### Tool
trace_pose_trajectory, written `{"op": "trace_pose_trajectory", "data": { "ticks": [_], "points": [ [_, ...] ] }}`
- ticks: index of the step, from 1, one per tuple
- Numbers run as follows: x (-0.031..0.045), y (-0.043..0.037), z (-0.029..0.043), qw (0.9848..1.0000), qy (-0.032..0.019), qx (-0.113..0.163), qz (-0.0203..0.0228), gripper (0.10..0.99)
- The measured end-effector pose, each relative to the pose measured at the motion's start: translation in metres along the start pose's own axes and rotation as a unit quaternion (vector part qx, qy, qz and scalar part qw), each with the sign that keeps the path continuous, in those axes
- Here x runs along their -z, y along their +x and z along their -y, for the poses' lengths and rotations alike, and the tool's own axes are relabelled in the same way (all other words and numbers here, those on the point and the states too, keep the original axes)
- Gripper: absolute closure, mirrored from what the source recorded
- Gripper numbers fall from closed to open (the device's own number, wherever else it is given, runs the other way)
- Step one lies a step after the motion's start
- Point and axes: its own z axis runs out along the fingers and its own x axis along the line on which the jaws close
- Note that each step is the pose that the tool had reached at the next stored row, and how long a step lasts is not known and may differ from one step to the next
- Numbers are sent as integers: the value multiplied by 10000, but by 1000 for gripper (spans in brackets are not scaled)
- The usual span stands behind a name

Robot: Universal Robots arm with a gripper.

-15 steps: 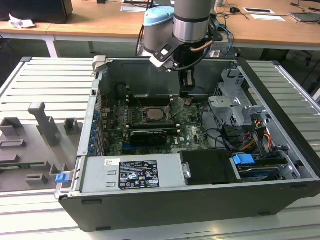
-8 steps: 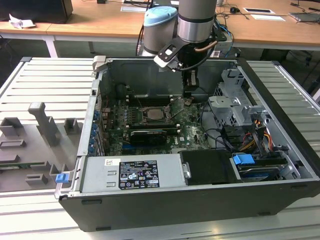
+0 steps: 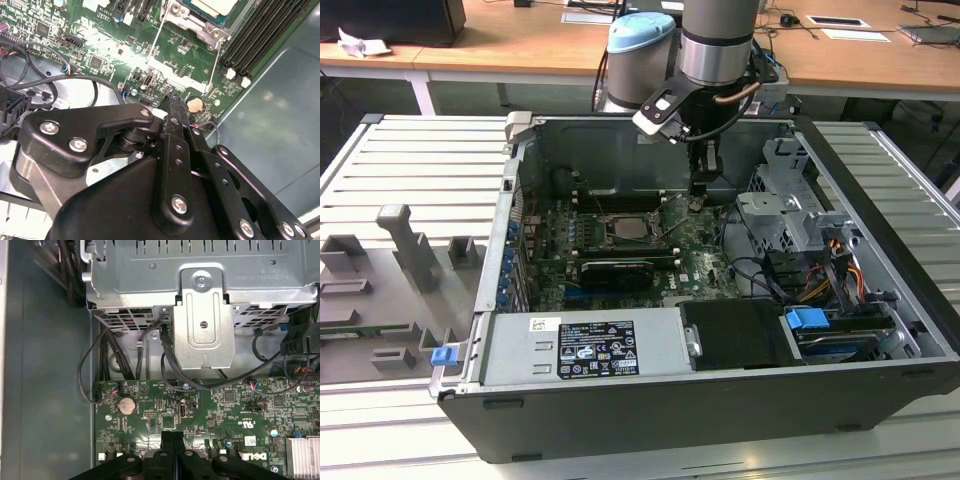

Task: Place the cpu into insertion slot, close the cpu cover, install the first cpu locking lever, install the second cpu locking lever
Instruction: 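Close the cpu cover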

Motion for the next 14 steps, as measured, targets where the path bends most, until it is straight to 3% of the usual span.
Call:
{"op": "trace_pose_trajectory", "data": {
  "ticks": [8, 11, 14],
  "points": [
    [-6, 4, -72, 10000, 0, 0, 0, 980],
    [-17, 7, -169, 10000, 0, 0, 0, 980],
    [-71, 6, -166, 10000, 0, -1, 0, 980]
  ]
}}
